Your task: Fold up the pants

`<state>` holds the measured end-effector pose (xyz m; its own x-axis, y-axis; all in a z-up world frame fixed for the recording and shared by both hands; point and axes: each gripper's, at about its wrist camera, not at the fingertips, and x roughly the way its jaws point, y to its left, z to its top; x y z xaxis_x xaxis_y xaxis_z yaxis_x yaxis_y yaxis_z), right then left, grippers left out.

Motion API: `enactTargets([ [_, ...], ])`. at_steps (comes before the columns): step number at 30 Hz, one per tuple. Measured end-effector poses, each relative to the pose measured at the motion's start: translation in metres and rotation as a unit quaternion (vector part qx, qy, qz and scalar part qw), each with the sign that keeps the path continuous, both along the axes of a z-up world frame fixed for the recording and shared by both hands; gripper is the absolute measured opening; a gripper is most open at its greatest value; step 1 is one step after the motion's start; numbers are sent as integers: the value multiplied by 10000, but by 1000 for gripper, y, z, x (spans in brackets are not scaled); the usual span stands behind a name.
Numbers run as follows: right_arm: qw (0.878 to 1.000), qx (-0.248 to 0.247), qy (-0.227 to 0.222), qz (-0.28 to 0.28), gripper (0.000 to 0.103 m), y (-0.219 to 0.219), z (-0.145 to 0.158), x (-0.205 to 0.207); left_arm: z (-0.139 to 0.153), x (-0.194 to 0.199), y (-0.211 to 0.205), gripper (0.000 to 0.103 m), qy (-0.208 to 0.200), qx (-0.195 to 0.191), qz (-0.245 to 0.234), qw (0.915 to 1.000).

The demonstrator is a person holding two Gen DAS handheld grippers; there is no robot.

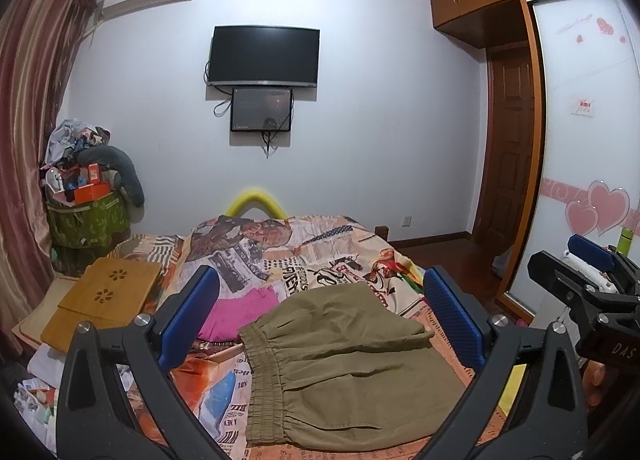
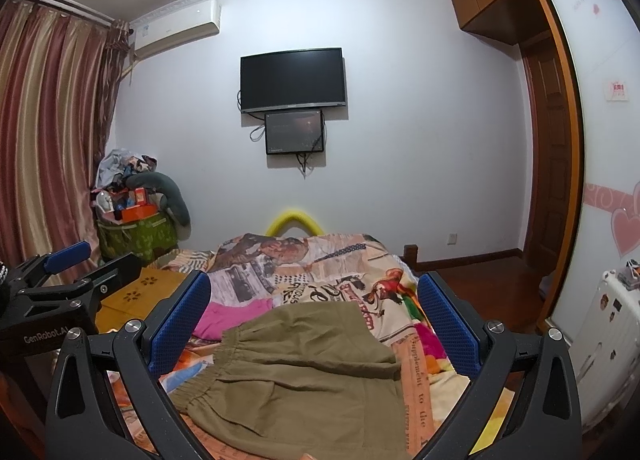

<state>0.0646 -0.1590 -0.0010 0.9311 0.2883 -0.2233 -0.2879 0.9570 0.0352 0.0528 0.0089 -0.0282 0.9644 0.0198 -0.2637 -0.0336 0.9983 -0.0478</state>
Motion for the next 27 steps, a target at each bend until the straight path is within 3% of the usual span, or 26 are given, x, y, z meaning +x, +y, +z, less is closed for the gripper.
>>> enactTargets([
  [6,9997,-80,209,-97,103,-5,-13,22,-13,31,7,103,224,15,129,9997],
  [14,9960,-226,806,-322,103,-23,-43,74,-53,99,30,103,909,1,245,9956],
  [21,9869,-502,1502,-293,103,-41,-78,115,-100,160,51,103,1640,385,520,9843],
  [27,9704,-570,2327,-295,103,-59,-113,149,-142,201,75,103,2292,139,384,9725],
])
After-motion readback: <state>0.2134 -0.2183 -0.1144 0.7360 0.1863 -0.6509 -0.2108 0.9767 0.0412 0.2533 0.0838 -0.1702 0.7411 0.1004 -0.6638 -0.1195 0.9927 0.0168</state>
